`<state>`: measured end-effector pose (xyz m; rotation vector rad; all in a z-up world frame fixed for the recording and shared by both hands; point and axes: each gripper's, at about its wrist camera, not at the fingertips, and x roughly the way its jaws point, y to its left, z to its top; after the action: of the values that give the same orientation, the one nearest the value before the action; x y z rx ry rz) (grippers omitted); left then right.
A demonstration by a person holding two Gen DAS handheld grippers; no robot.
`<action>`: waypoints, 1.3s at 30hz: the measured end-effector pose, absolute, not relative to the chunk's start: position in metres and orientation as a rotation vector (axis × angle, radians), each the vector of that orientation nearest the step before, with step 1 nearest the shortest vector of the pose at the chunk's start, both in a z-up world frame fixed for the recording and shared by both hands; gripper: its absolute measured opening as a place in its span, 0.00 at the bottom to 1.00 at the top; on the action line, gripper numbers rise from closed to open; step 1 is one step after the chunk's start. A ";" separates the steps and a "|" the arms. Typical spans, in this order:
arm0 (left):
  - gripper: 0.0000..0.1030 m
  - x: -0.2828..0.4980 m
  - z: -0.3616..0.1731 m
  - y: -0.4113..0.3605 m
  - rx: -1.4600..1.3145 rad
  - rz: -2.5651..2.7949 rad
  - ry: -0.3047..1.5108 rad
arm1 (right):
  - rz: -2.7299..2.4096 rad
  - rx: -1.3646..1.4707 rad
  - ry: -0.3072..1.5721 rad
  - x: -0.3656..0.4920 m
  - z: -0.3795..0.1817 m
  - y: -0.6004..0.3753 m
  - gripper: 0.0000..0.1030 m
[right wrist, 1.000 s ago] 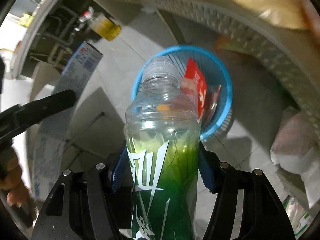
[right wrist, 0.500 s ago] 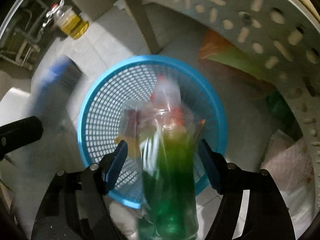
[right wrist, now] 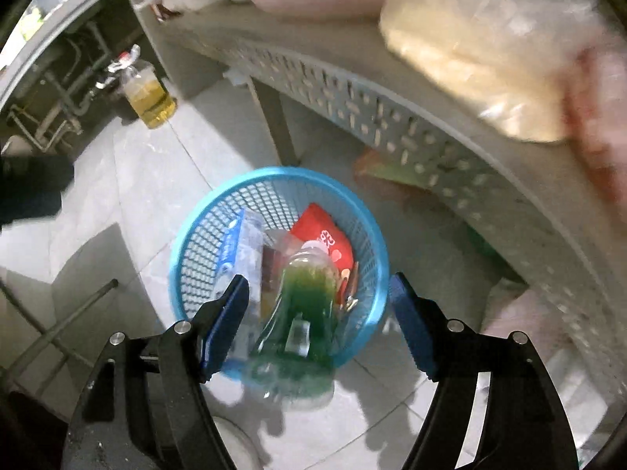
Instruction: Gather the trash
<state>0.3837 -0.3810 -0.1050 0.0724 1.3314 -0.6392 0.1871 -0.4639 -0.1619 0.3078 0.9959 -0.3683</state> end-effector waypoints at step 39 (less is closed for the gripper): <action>0.95 0.067 0.022 -0.079 0.010 -0.260 0.621 | -0.219 -0.154 0.497 -0.016 0.013 -0.250 0.92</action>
<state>0.0673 -0.0788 0.0219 0.0097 0.6215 -0.2602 -0.0157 -0.2504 0.0131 -0.1537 0.4973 -0.2195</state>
